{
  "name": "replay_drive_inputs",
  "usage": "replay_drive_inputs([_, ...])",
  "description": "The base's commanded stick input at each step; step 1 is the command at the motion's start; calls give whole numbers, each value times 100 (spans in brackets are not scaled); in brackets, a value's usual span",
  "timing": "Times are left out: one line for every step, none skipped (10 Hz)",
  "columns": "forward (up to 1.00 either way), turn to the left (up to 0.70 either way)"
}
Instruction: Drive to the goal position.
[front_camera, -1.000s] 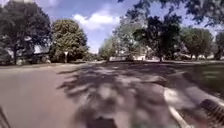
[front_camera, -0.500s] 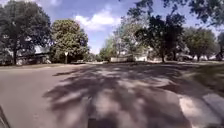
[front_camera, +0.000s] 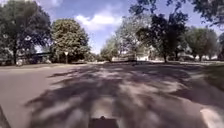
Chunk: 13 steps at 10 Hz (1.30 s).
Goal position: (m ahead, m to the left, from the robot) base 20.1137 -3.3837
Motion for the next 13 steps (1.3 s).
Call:
replay_drive_inputs([100,0])
replay_drive_inputs([100,0])
replay_drive_inputs([100,0])
replay_drive_inputs([100,0])
replay_drive_inputs([100,0])
replay_drive_inputs([100,-3])
replay_drive_inputs([100,-34])
replay_drive_inputs([100,-30])
replay_drive_inputs([100,-15])
replay_drive_inputs([100,-2])
replay_drive_inputs([100,0])
replay_drive_inputs([100,0])
replay_drive_inputs([100,0])
